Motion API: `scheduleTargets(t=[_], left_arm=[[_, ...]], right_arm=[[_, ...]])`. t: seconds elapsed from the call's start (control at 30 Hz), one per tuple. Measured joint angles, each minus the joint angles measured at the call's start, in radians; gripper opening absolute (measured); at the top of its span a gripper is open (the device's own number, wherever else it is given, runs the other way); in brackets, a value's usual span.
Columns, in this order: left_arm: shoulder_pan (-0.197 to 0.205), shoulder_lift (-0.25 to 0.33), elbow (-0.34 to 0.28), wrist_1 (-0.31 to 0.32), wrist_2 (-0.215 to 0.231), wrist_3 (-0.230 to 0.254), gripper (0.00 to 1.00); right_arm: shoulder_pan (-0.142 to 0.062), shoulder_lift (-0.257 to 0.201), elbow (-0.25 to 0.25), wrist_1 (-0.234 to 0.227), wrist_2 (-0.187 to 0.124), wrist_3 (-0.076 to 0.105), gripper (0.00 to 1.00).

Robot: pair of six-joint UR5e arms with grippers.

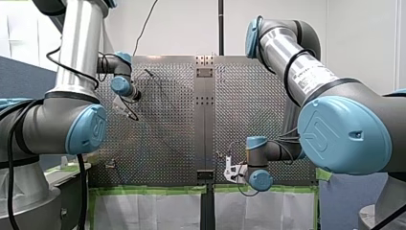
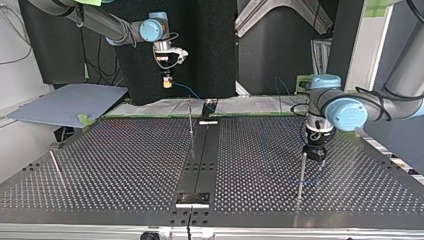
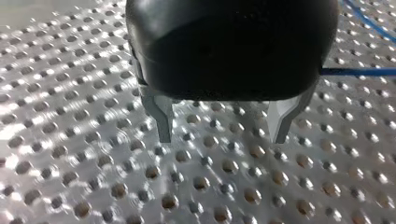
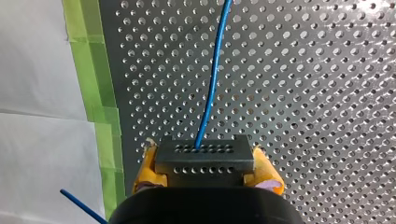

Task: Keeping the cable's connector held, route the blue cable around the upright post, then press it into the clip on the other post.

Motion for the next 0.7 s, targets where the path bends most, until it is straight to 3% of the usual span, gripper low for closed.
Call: scheduleTargets(t=[0.23,0.7], left_arm=[[0.003,0.017,-0.014,-0.001,0.010,-0.044,1.00],[0.010,0.068,-0.031,-0.026,0.042,-0.027,1.00]], right_arm=[[0.001,0.000,0.000,0.001,0.001,-0.001,0.00],[0.003,0.000,0.000,0.004,0.002,-0.001,0.00]])
